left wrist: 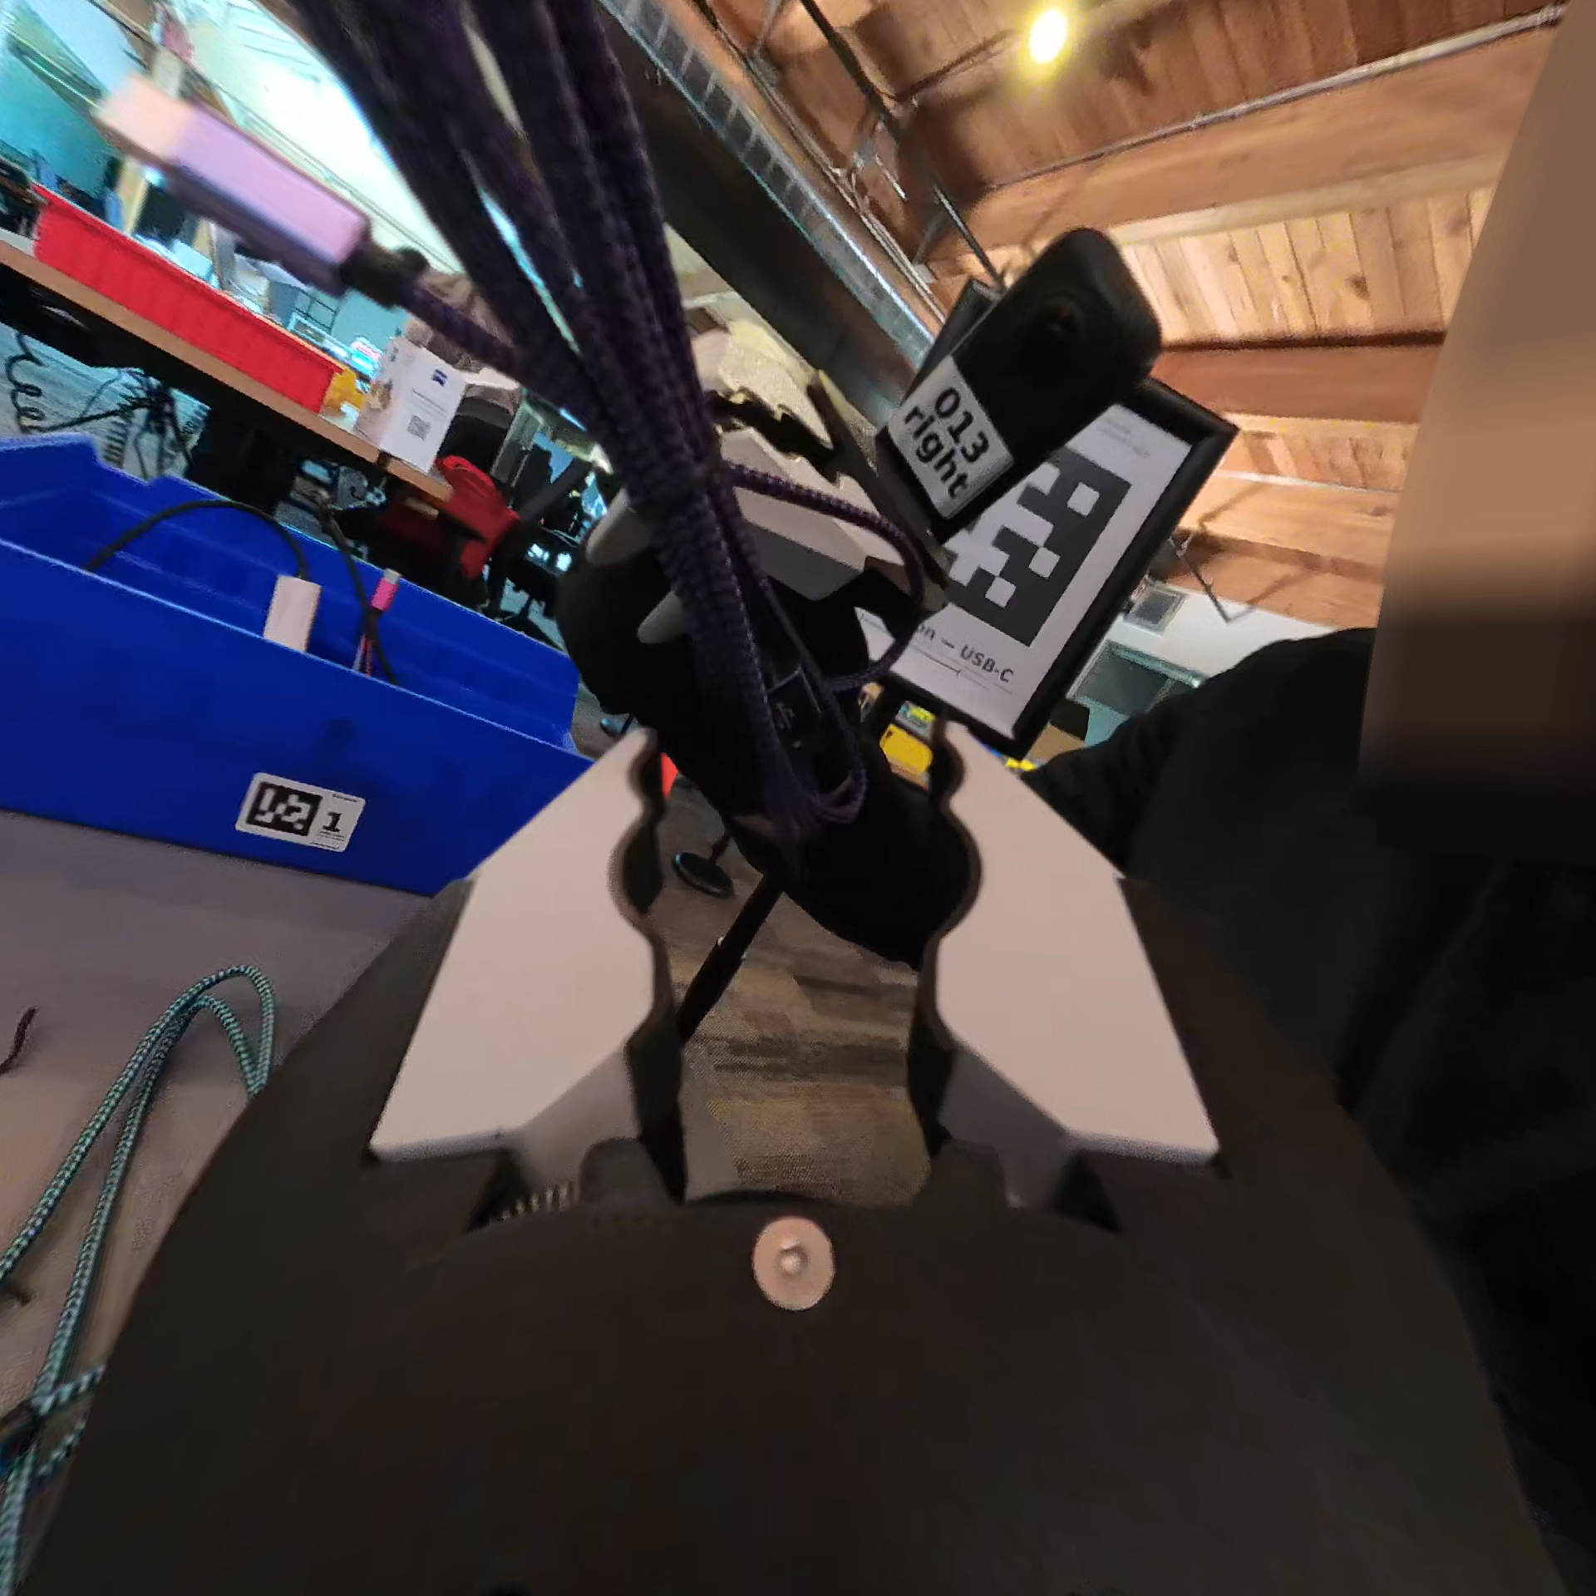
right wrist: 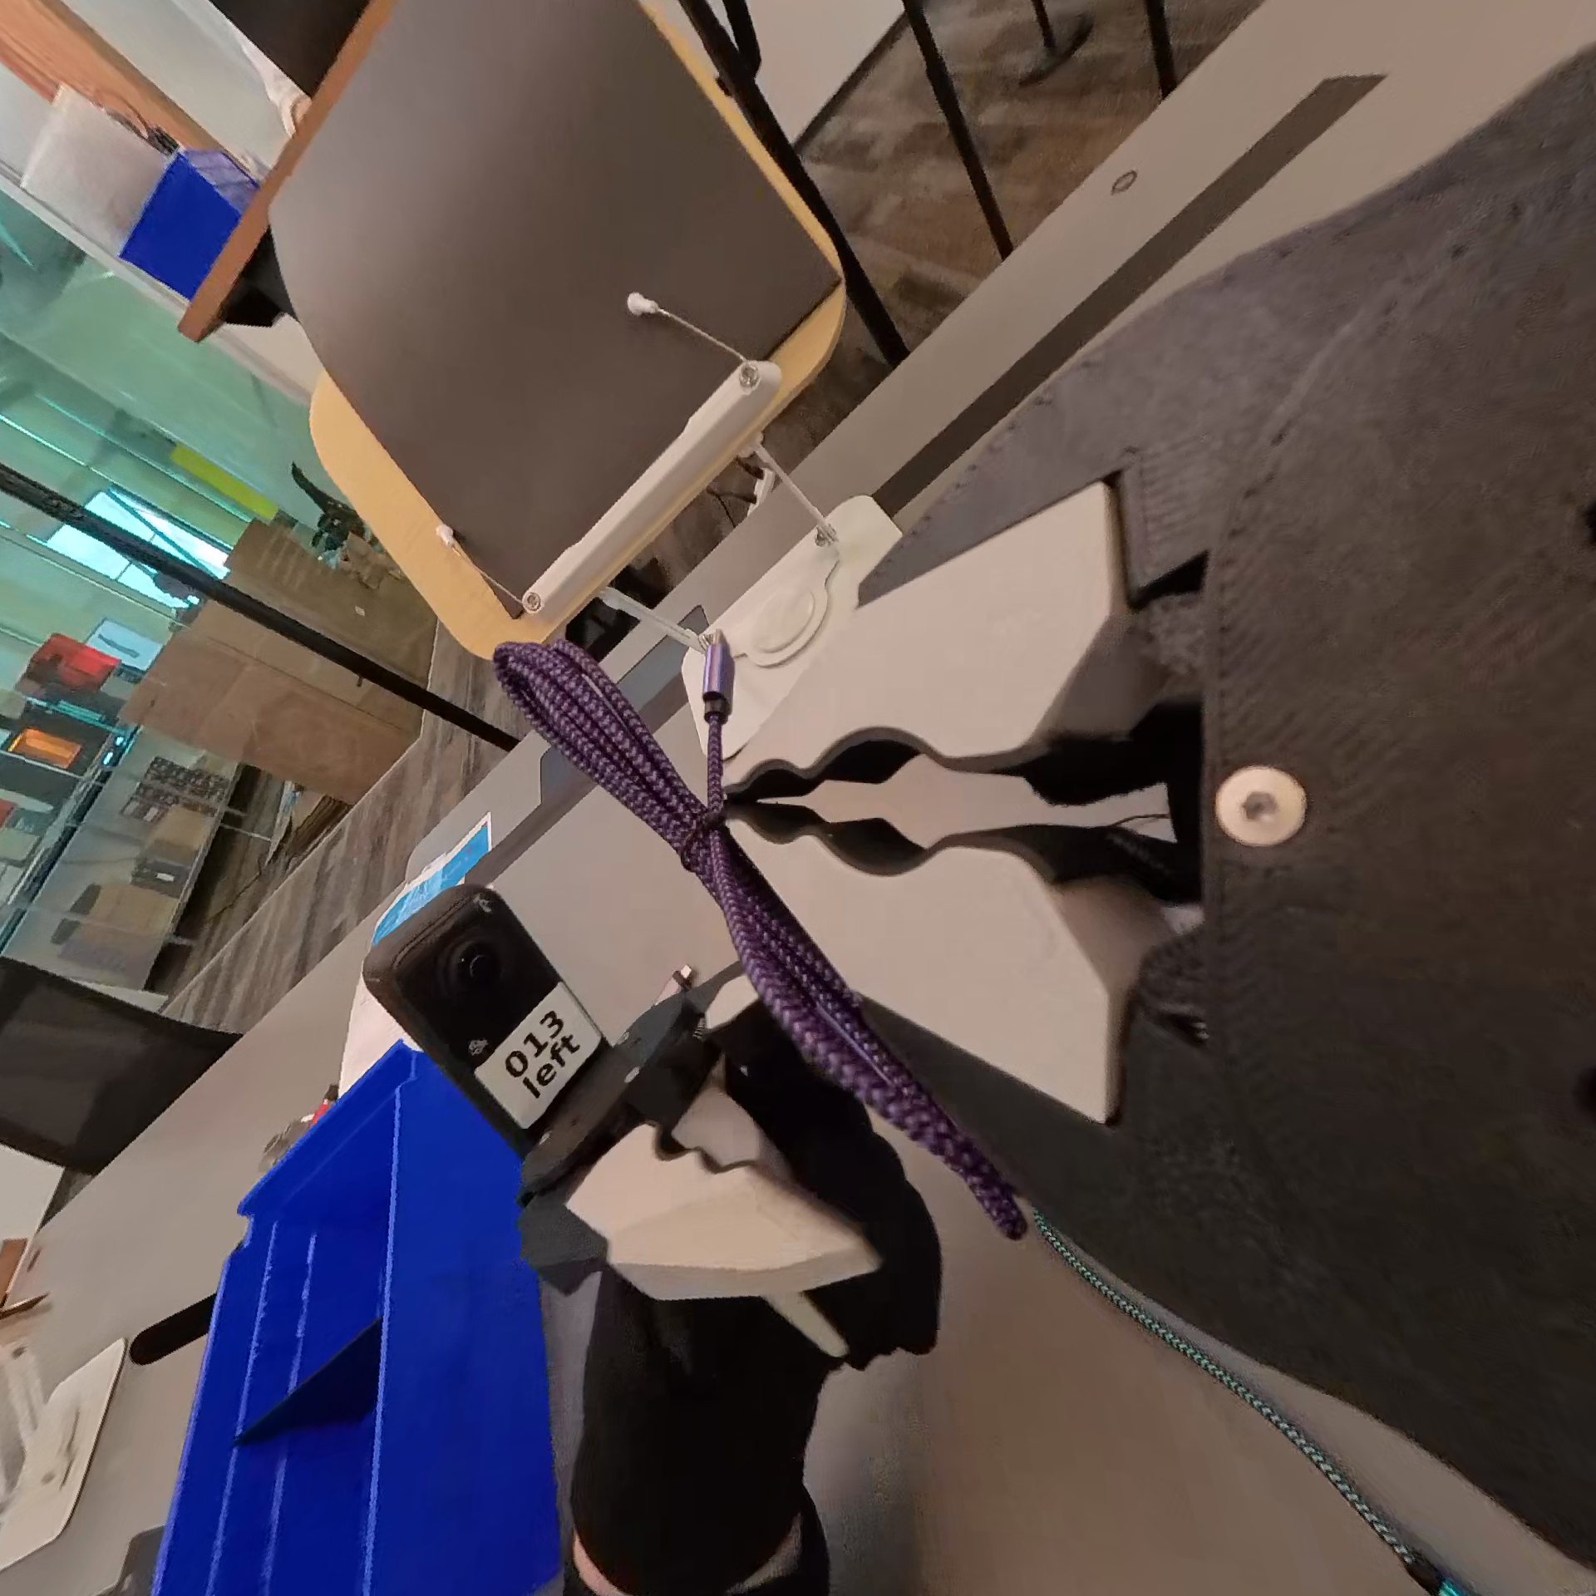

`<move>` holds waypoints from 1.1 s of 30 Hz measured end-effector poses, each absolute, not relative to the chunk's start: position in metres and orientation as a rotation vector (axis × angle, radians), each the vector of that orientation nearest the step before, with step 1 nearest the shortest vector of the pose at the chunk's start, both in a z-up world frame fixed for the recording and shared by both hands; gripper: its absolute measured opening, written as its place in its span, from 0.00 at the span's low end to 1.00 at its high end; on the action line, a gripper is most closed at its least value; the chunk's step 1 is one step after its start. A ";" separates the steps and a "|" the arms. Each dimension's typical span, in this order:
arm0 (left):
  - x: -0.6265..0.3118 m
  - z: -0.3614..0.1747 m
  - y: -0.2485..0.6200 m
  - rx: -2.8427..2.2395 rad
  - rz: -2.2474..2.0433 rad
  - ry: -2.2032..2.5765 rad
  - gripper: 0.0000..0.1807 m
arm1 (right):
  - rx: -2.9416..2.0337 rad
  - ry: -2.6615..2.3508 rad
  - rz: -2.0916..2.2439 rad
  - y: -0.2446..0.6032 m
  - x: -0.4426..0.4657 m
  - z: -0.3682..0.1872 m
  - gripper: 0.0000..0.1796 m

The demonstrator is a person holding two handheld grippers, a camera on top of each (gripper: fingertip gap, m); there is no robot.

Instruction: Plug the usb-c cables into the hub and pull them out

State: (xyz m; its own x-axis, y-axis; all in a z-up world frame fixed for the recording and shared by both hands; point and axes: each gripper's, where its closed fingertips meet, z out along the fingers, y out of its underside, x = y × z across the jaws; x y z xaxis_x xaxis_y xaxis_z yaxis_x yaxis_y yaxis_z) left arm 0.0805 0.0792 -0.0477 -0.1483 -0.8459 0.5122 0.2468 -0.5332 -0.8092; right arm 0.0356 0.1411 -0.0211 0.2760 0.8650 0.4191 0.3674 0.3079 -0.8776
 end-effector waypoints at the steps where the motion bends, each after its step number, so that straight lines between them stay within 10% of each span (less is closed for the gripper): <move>1: 0.086 -0.050 0.081 -1.349 -1.748 0.728 0.26 | -1.269 -1.315 0.486 0.139 0.033 -0.021 0.00; 5: 0.091 -0.053 0.077 -1.333 -1.714 0.784 0.06 | -1.244 -1.330 0.518 0.125 0.027 -0.017 0.00; 21: 0.005 -0.047 0.144 -1.324 0.320 1.090 0.08 | -1.519 -1.690 0.665 0.089 0.038 -0.066 0.00; 26: 0.001 -0.057 0.148 -1.334 0.322 1.099 0.04 | -1.482 -1.585 0.701 0.098 0.039 -0.046 0.01; 33: 0.008 -0.064 0.147 -1.495 -0.357 0.885 0.03 | -1.420 -1.323 0.718 0.127 0.057 -0.013 0.27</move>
